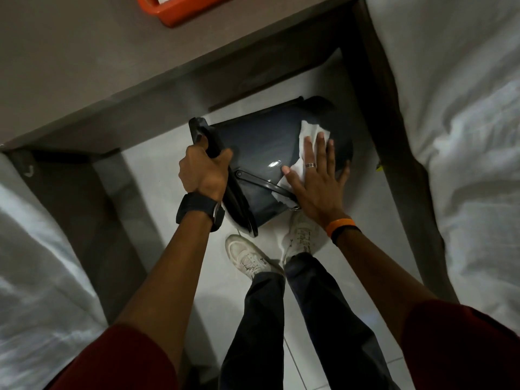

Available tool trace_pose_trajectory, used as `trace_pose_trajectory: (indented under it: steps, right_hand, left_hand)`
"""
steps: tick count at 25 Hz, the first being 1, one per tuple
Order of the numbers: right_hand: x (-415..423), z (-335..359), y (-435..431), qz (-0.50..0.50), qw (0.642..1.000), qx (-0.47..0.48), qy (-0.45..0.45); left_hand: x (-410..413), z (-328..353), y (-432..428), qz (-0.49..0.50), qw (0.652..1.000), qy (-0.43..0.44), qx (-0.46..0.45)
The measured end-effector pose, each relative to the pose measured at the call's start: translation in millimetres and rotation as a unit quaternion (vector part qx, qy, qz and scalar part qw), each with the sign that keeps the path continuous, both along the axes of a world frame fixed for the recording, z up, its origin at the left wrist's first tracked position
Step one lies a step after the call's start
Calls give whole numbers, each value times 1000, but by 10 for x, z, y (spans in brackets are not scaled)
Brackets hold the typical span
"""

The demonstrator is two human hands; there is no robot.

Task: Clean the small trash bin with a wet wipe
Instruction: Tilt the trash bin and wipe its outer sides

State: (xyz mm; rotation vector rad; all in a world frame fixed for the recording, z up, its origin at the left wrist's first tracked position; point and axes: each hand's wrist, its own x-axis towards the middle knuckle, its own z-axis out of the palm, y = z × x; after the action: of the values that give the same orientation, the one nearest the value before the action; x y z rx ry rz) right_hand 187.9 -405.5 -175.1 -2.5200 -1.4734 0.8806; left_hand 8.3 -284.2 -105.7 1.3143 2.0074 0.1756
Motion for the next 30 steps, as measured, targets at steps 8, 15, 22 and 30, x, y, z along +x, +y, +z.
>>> trace_pose_trajectory:
  steps: [8,15,22,30]
  right_hand:
    - [-184,-390,23,71,972,-138,177]
    - [-27,-561,343,34,975,-86,204]
    - [489,-602,817,-65,944,-144,289]
    - [572,-449,540,-73,915,-76,390]
  left_hand:
    - [-31,-222,89,-31,991,75,-104]
    - [-64,-170,73,3,998,33,-54]
    - [-74,-269,-595,-258,957,-104,-83]
    - [200,-304,-614,-288,957,-3,-38]
